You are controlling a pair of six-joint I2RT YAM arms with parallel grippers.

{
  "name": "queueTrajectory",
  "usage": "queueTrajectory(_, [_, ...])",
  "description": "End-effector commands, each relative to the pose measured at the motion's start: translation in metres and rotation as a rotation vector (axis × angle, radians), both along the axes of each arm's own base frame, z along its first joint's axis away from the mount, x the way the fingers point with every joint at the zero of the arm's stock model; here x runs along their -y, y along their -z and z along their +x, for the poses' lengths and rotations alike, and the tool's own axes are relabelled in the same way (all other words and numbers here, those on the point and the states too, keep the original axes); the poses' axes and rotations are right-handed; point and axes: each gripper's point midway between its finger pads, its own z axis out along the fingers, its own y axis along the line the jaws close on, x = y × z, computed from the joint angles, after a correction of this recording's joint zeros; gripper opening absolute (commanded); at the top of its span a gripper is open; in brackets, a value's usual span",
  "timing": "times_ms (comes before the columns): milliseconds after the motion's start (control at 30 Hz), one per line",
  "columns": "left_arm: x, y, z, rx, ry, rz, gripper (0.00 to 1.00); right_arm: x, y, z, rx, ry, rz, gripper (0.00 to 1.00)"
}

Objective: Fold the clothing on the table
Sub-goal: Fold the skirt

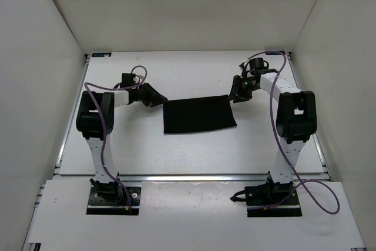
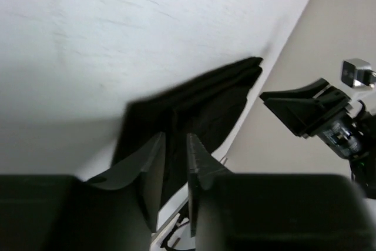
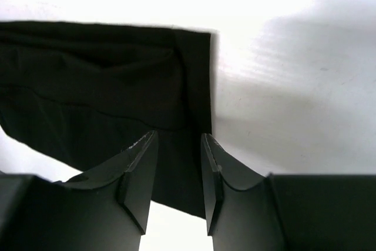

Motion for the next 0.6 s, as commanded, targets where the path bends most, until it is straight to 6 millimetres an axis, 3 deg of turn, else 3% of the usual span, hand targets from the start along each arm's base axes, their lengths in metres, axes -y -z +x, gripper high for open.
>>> queueTrajectory(0, [0.009, -0.068, 0.011, 0.178, 0.009, -0.073, 0.34, 0.002, -0.011, 0.005, 0.057, -0.016, 0.010, 0.34])
queueTrajectory(167, [-0.003, -0.062, -0.015, 0.110, 0.046, 0.002, 0.40, 0.006, 0.007, -0.016, -0.033, -0.016, -0.013, 0.43])
queueTrajectory(333, [-0.022, -0.041, -0.049, 0.058, 0.031, 0.026, 0.46, 0.001, 0.027, -0.034, -0.085, -0.026, -0.037, 0.50])
queueTrajectory(500, [-0.023, -0.020, -0.074, -0.001, 0.056, 0.071, 0.46, -0.003, 0.042, -0.042, -0.131, -0.044, -0.072, 0.49])
queueTrajectory(567, [-0.024, -0.012, -0.079, -0.007, 0.067, 0.105, 0.48, -0.008, 0.043, -0.043, -0.134, -0.067, -0.080, 0.45])
